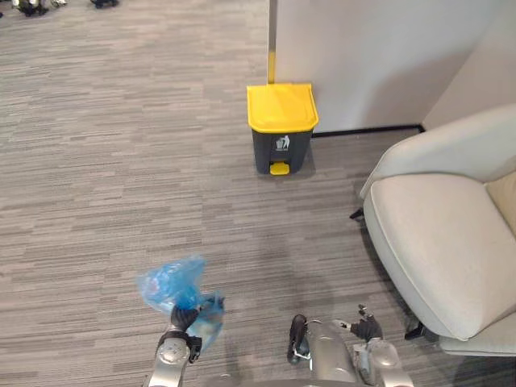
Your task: Gather rubbish on tea table into small bin, then transfer packed bag to large trash can.
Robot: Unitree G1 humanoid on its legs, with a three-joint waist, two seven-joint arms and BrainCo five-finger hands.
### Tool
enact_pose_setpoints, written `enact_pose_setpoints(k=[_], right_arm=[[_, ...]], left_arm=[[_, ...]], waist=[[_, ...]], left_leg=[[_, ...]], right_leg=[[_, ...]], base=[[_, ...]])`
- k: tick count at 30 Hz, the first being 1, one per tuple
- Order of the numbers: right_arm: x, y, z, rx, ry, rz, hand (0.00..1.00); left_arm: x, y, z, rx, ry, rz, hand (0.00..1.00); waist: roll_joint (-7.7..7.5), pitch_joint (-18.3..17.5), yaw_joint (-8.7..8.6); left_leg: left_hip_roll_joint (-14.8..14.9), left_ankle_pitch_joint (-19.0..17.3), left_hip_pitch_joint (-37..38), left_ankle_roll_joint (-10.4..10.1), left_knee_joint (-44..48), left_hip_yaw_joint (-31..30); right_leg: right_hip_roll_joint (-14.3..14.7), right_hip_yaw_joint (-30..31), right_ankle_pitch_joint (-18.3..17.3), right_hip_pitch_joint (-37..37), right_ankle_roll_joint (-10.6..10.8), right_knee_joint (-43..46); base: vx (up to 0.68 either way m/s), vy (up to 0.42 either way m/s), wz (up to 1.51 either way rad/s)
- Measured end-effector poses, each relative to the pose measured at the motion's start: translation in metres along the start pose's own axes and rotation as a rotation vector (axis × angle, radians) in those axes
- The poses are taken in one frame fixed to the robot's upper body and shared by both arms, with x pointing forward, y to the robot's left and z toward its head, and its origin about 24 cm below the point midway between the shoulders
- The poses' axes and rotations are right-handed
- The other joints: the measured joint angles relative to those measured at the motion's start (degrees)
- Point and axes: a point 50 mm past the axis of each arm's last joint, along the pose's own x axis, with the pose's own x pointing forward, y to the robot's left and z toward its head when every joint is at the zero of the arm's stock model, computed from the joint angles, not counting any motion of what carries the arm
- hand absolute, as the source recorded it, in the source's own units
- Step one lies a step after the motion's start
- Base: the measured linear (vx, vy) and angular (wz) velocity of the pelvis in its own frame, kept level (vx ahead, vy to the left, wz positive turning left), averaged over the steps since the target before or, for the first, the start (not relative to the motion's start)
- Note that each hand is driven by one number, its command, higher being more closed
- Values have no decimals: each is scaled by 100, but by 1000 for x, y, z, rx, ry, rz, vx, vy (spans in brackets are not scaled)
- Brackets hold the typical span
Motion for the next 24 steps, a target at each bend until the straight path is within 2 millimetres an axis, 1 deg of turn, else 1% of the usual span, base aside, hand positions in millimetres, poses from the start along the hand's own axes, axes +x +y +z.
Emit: enact_pose_setpoints(k=[1,2,3,4,5,6,7,8,9,10,11,12,13,14,15,16,17,18,19,20,21,22,23,24], right_arm=[[0,-3,-1,13,4,-13,0],[-1,-4,-3,26,10,-19,0],[-1,-3,-5,27,15,-19,0],[-3,-1,-6,29,14,-14,0],[-4,2,-2,38,-4,-9,0],[-4,1,0,41,-14,-11,0],[-3,1,4,52,-29,-13,0],[-3,1,8,68,-46,-17,0],[-3,0,9,70,-48,-18,0],[-2,0,11,71,-54,-19,0],[-1,0,14,75,-64,-20,0],[-1,0,16,91,-66,-29,0],[-1,1,16,94,-64,-34,0],[-1,-1,15,93,-61,-44,0],[-2,5,8,101,-27,-35,0],[-2,6,6,103,-21,-34,0],[-3,4,4,101,-15,-37,0],[-3,3,2,99,-10,-40,0],[-2,4,6,97,-19,-35,0],[-2,6,5,87,-16,-30,0],[-2,6,3,79,-10,-29,0],[-3,7,-1,68,7,-24,0],[-4,9,-2,51,8,-13,0],[-4,10,-2,47,6,-9,0]], left_arm=[[1,-1,2,-1,-5,-1,100],[3,-3,8,-11,-20,-5,100],[3,-5,10,-17,-24,-8,100],[2,-10,11,-32,-27,-16,100],[-1,-14,9,-45,-22,-22,100],[-2,-15,8,-53,-20,-22,100],[-3,-16,10,-69,-27,-18,100],[-4,-16,15,-83,-53,-12,100],[-4,-15,18,-90,-67,-7,100],[-4,-11,19,-98,-74,7,100],[-4,-10,18,-103,-69,13,100],[-4,-6,14,-117,-50,29,100],[-4,-7,13,-117,-47,29,100],[-4,-7,13,-118,-45,28,100],[-4,-6,6,-115,-14,31,100],[-3,-5,7,-116,-15,33,100],[-2,-6,10,-119,-22,31,100],[-2,-7,10,-121,-23,30,100],[-4,-7,2,-115,4,27,100],[-8,-7,-5,-107,28,23,100],[-9,-9,-7,-100,32,16,100],[-9,-9,-6,-84,28,6,100],[-10,-9,-9,-82,35,6,100],[-11,-8,-11,-80,40,9,100]], waist=[[17,6,-29],[28,12,-69],[34,18,-84],[54,40,-65],[69,45,13],[65,48,43],[24,59,92],[20,55,188],[12,51,224],[14,51,317],[16,50,346],[33,43,375],[48,34,370],[58,29,371],[-143,-56,455],[-202,-90,459],[-242,-114,489],[-242,-115,507],[-232,-114,518],[-214,-109,491],[-208,-107,489],[-207,-106,473],[-182,-94,459],[-173,-90,443]], left_leg=[[47,150,-17,-123,186,-153],[181,289,-196,-199,778,-292],[263,397,-340,-273,1246,-393],[521,838,-824,-371,2503,-523],[770,710,-1284,-255,3608,-520],[857,635,-1515,-141,3993,-499],[912,547,-1936,3,4321,-427],[913,454,-2322,154,4237,-294],[908,412,-2457,223,4081,-218],[828,346,-2684,317,3533,-76],[768,347,-2736,318,3138,-53],[531,482,-2745,215,1632,-89],[455,607,-2734,148,1130,-95],[400,942,-2691,178,740,-119],[113,1379,-2481,348,466,-3],[32,1285,-2498,413,512,16],[-22,1093,-2567,472,714,63],[-28,951,-2591,518,885,118],[-142,540,-2333,616,1078,275],[-254,354,-1964,659,957,366],[-295,287,-1808,682,906,387],[-356,205,-1518,725,815,404],[-366,141,-1261,727,704,404],[-363,113,-1133,701,614,403]], right_leg=[[10,-32,-205,65,-40,90],[30,-149,-353,307,-48,31],[55,-207,-389,488,-60,-67],[186,-257,-410,949,-75,-405],[321,-238,-429,1326,-108,-701],[359,-236,-443,1490,-131,-821],[380,-211,-509,1750,-174,-987],[407,-166,-537,1942,-149,-1175],[420,-123,-540,2008,-142,-1256],[422,-35,-541,2166,-100,-1413],[416,9,-516,2246,-44,-1481],[355,117,-573,2426,158,-1581],[324,143,-635,2468,258,-1574],[306,178,-693,2510,342,-1573],[84,409,-773,2627,537,-1723],[-1,415,-735,2662,604,-1832],[-84,436,-717,2725,645,-1931],[-134,470,-713,2772,664,-1936],[-329,689,-737,2679,831,-1272],[-549,820,-666,2288,1014,40],[-640,877,-519,2069,1180,600],[-745,971,-452,1746,1176,1505],[-766,1001,-485,1400,1108,2119],[-749,978,-515,1221,1052,2318]], base=[[490,-249,10],[402,-211,28],[392,-210,37],[349,-166,7],[322,-138,-8],[286,-61,-24],[331,-13,-15],[333,16,-17],[347,66,-28],[246,88,-31],[405,183,-45],[352,186,-31],[361,207,-27],[384,234,-28],[404,224,-22],[505,266,-22],[355,173,-3],[497,271,-31],[526,289,-36],[511,277,-32],[422,181,-4],[355,86,6],[347,57,2],[329,12,-2]])
